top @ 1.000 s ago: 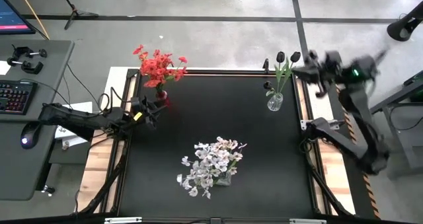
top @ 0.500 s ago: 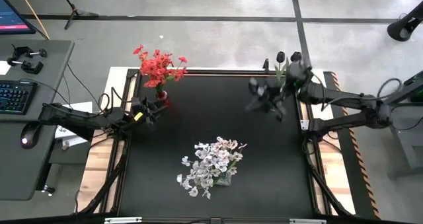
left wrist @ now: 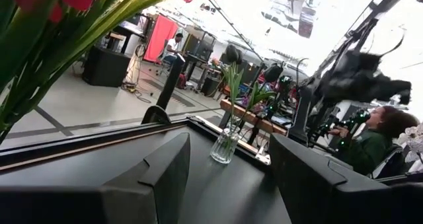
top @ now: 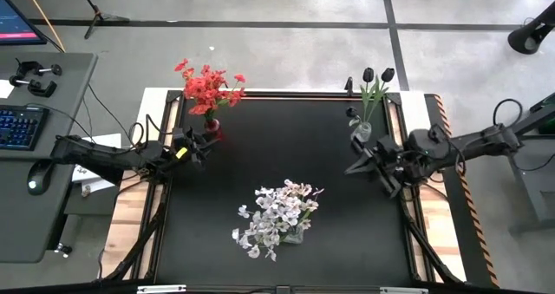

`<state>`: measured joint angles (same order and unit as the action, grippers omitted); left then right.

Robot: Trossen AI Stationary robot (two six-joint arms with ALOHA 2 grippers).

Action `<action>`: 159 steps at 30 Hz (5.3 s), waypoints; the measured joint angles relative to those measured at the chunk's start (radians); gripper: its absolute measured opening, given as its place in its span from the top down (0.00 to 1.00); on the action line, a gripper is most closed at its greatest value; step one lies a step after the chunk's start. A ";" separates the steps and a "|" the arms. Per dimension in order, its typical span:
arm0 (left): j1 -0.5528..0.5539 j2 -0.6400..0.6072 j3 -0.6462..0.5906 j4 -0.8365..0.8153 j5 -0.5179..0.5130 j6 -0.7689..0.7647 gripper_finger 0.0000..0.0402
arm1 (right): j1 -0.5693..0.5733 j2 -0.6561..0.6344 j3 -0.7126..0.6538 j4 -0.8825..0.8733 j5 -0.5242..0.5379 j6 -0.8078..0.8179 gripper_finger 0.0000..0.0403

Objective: Sort flowers into vase by color
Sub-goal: Return to Home Position

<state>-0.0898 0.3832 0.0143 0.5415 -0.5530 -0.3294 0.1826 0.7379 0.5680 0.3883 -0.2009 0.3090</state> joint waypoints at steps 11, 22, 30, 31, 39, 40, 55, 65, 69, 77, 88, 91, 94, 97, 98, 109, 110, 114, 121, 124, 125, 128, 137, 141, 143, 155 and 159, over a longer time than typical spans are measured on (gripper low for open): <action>0.000 0.000 0.000 0.000 0.000 0.000 0.52 | 0.001 -0.478 -0.447 0.297 0.148 0.075 1.00; 0.000 0.000 0.000 -0.001 0.000 0.000 0.52 | -0.040 -0.723 -0.499 -0.067 0.164 -0.056 1.00; 0.000 0.000 0.000 -0.020 -0.001 0.000 0.52 | -0.040 -0.719 -0.498 -0.540 0.212 -0.056 1.00; 0.000 0.000 0.000 -0.025 0.000 0.000 0.52 | -0.040 -0.712 -0.494 -0.559 0.204 -0.057 1.00; 0.000 0.000 0.000 -0.030 0.000 0.000 0.52 | -0.040 -0.702 -0.491 -0.580 0.193 -0.056 1.00; 0.000 0.000 0.000 -0.031 0.000 0.000 0.52 | -0.038 -0.716 -0.491 -0.580 0.193 -0.056 1.00; 0.038 -0.379 0.002 -0.250 0.004 0.001 0.52 | -0.052 -0.731 -0.490 -0.579 0.192 -0.056 1.00; 0.024 -0.380 0.000 -0.216 0.002 0.000 0.52 | -0.052 -0.732 -0.490 -0.579 0.192 -0.056 1.00; 0.024 -0.377 0.000 -0.220 0.002 0.000 0.52 | -0.052 -0.732 -0.490 -0.579 0.192 -0.056 1.00; 0.024 -0.376 0.000 -0.231 0.003 0.000 0.52 | -0.052 -0.732 -0.490 -0.579 0.191 -0.056 1.00; 0.024 -0.376 0.000 -0.231 0.003 0.000 0.52 | -0.052 -0.732 -0.490 -0.579 0.191 -0.056 1.00; 0.024 -0.376 0.000 -0.231 0.003 0.000 0.52 | -0.052 -0.732 -0.490 -0.579 0.191 -0.056 1.00; 0.024 -0.376 0.000 -0.231 0.003 0.000 0.52 | -0.052 -0.732 -0.490 -0.579 0.191 -0.056 1.00; 0.024 -0.376 0.000 -0.231 0.003 0.000 0.52 | -0.052 -0.732 -0.490 -0.579 0.191 -0.056 1.00; 0.024 -0.376 0.000 -0.231 0.003 0.000 0.52 | -0.052 -0.732 -0.490 -0.579 0.190 -0.056 1.00; 0.024 -0.376 0.000 -0.231 0.003 0.000 0.52 | -0.052 -0.732 -0.490 -0.579 0.190 -0.056 1.00; 0.024 -0.376 0.000 -0.231 0.003 0.000 0.52 | -0.052 -0.732 -0.490 -0.579 0.191 -0.056 1.00; 0.024 -0.376 0.000 -0.232 0.003 0.000 0.52 | -0.052 -0.732 -0.490 -0.579 0.190 -0.056 1.00; 0.024 -0.376 0.000 -0.231 0.003 0.000 0.52 | -0.052 -0.732 -0.490 -0.578 0.190 -0.056 1.00; 0.024 -0.376 0.000 -0.231 0.003 0.000 0.52 | -0.052 -0.732 -0.490 -0.578 0.191 -0.056 1.00; 0.024 -0.376 0.000 -0.231 0.003 0.000 0.52 | -0.052 -0.732 -0.490 -0.579 0.190 -0.056 1.00; 0.024 -0.376 0.000 -0.231 0.003 0.000 0.52 | -0.052 -0.732 -0.490 -0.578 0.190 -0.056 1.00; 0.024 -0.376 0.000 -0.231 0.003 0.000 0.52 | -0.052 -0.732 -0.490 -0.578 0.190 -0.056 1.00; 0.024 -0.376 0.000 -0.232 0.003 0.000 0.52 | -0.052 -0.732 -0.490 -0.578 0.190 -0.056 1.00; 0.024 -0.376 0.000 -0.232 0.003 0.000 0.52 | -0.052 -0.732 -0.490 -0.579 0.190 -0.056 1.00; 0.024 -0.376 0.000 -0.232 0.003 0.000 0.52 | -0.052 -0.732 -0.491 -0.579 0.190 -0.056 1.00; 0.024 -0.376 0.000 -0.232 0.003 0.000 0.52 | -0.052 -0.732 -0.491 -0.578 0.191 -0.056 1.00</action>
<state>-0.0662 0.0074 0.0147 0.3099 -0.5499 -0.3294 0.1307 0.0059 0.0772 -0.1902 -0.0101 0.2527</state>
